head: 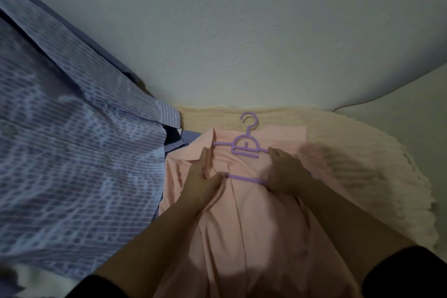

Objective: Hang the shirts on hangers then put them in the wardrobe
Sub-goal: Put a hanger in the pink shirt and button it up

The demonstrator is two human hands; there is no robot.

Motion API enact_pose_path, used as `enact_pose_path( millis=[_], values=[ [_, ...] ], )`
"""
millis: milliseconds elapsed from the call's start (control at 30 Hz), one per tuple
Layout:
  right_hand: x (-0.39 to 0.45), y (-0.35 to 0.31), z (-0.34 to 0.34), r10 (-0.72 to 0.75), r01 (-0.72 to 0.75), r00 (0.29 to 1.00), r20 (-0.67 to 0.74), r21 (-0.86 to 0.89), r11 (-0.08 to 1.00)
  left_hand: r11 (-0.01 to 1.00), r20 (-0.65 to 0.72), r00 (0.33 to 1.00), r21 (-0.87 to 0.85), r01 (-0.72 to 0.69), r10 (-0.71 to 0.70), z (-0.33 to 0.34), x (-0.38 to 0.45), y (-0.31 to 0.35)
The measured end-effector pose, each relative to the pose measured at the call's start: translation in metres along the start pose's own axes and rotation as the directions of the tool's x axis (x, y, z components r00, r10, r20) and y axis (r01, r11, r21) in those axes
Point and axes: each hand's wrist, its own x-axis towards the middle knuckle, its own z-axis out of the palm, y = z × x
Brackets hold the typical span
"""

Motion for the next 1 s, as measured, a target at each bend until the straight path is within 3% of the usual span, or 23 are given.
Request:
enact_pose_path(
  millis=[133, 233, 300, 367, 533, 633, 767, 867, 933, 1000],
  values=[
    [0.000, 0.001, 0.002, -0.002, 0.002, 1.000, -0.015, 0.008, 1.000, 0.984, -0.246, 0.966, 0.175, -0.034, 0.077, 0.009, -0.008, -0.002],
    [-0.002, 0.002, -0.001, -0.010, 0.010, 1.000, 0.009, 0.013, 1.000, 0.893, -0.346, 0.925, 0.449, 0.019, 0.155, 0.010, -0.005, 0.001],
    [-0.003, 0.001, -0.003, -0.016, 0.016, 1.000, 0.025, 0.014, 1.000, 0.782, -0.274, 0.929, 0.622, -0.025, 0.248, 0.005, 0.004, 0.004],
    [-0.002, 0.002, -0.004, -0.033, 0.032, 0.999, 0.022, 0.014, 0.999, 0.666, -0.112, 0.940, 0.732, -0.142, 0.324, 0.002, 0.015, 0.008],
    [-0.004, 0.015, -0.010, -0.097, 0.095, 0.995, 0.016, 0.101, 0.990, 0.498, 0.242, 0.919, 0.782, -0.374, 0.311, 0.003, 0.049, 0.016],
    [-0.007, 0.032, -0.012, -0.070, 0.071, 0.997, -0.014, 0.158, 0.985, 0.479, 0.330, 0.893, 0.757, -0.444, 0.306, 0.007, 0.064, 0.013],
    [-0.007, 0.062, -0.019, -0.038, 0.033, 0.985, -0.167, -0.031, 0.999, 0.555, 0.374, 0.875, 0.677, -0.484, 0.308, 0.005, 0.079, 0.005],
    [0.005, 0.086, -0.018, -0.106, 0.104, 0.990, -0.094, -0.031, 0.994, 0.575, 0.364, 0.861, 0.641, -0.509, 0.357, 0.005, 0.086, -0.003],
    [0.005, 0.080, -0.025, -0.001, 0.002, 1.000, -0.012, 0.082, 0.997, 0.560, 0.370, 0.855, 0.646, -0.519, 0.364, 0.006, 0.089, -0.003],
    [0.010, 0.079, -0.026, 0.145, -0.126, 0.980, -0.137, 0.144, 0.982, 0.556, 0.376, 0.846, 0.639, -0.532, 0.377, 0.006, 0.091, -0.002]
  ],
)
